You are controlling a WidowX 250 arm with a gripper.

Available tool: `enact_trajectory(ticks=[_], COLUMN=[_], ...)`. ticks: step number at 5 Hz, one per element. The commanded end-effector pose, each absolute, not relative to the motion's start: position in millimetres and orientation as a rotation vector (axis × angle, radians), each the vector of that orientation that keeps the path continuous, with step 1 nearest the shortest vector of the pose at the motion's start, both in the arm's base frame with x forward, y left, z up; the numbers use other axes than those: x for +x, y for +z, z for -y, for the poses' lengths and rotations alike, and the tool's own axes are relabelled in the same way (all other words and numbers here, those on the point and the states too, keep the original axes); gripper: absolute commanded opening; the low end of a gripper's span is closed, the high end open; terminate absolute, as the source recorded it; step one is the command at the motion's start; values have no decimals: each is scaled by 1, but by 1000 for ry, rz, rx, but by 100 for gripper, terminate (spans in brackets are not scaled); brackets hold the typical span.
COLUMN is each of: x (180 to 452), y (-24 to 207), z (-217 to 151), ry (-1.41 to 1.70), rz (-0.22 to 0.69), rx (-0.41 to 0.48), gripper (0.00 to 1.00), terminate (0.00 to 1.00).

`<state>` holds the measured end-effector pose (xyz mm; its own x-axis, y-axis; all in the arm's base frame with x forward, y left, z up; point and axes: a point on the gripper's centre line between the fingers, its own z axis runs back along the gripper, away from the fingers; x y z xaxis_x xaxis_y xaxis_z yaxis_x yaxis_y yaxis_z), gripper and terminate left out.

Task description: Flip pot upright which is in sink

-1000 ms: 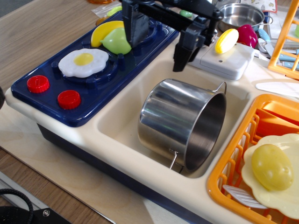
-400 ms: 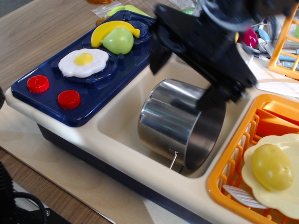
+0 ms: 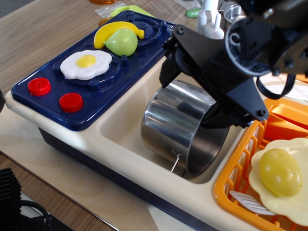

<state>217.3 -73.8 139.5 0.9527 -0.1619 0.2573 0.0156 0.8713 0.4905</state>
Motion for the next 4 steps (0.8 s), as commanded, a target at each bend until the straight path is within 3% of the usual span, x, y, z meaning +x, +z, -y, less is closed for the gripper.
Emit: enact_trajectory(ticks=[1,3,4], x=[222,228,230], y=[137,119,116], z=[72,48,40], ry=[-117,-147,-147], rz=[360,414,421], rx=[549,518,497], gripper=[100,100,0], terminate=[0,0,0])
